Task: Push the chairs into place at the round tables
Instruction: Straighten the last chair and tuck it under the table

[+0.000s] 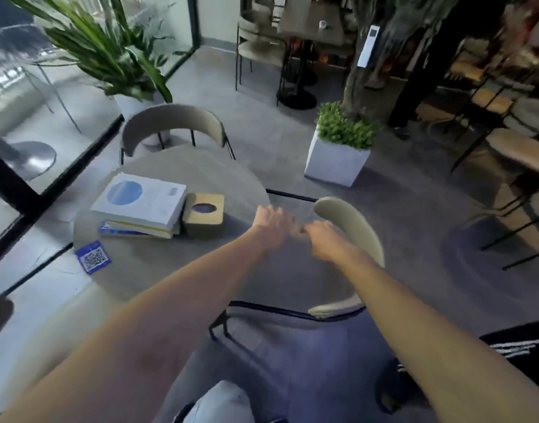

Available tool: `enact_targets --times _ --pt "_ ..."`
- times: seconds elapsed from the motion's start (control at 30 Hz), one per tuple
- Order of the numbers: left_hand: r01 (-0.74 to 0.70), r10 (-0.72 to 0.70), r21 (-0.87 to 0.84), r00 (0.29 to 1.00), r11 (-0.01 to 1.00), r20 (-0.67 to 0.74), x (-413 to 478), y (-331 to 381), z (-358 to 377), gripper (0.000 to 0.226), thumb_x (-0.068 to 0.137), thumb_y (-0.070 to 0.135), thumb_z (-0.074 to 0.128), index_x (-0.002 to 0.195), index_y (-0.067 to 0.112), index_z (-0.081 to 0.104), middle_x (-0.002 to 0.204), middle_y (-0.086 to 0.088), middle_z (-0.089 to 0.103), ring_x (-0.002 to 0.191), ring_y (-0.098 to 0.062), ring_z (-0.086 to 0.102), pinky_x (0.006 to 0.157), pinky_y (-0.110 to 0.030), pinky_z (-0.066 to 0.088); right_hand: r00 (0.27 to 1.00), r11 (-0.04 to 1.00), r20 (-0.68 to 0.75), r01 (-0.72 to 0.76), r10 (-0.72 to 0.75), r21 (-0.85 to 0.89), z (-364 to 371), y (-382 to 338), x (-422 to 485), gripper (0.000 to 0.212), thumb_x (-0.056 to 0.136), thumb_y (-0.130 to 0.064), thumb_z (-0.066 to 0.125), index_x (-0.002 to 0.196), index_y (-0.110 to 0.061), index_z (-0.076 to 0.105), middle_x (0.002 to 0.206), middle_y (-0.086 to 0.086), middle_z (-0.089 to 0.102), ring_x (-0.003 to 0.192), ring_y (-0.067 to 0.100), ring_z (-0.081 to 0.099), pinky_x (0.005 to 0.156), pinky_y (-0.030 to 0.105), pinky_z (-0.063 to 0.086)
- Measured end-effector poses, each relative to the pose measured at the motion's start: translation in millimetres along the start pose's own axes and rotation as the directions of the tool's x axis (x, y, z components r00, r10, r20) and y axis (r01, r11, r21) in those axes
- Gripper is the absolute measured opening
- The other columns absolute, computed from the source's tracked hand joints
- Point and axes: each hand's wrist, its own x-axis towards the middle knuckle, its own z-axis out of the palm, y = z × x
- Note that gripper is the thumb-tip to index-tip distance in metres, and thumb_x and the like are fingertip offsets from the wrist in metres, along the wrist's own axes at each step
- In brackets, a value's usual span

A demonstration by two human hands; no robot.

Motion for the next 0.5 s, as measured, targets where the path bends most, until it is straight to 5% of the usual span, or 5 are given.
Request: enact_targets --times 0.5 --pt "0.349 -0.342 -0.173 0.937 0.921 0.069 148.3 4.5 -9.0 0.036 0.087 0.034 0.049 0.122 0.030 0.060 0.124 0.003 0.062 0.111 -0.024 0.059 0.083 -0.035 0.044 0.909 0.884 0.077 0.417 -0.410 -0.212 -43.5 81.6 164.4 0.049 0.088 -0.014 0.053 0.136 -0.023 0.051 0.127 0.008 0.055 0.122 0.033 0.049 0.095 0.041 0.044"
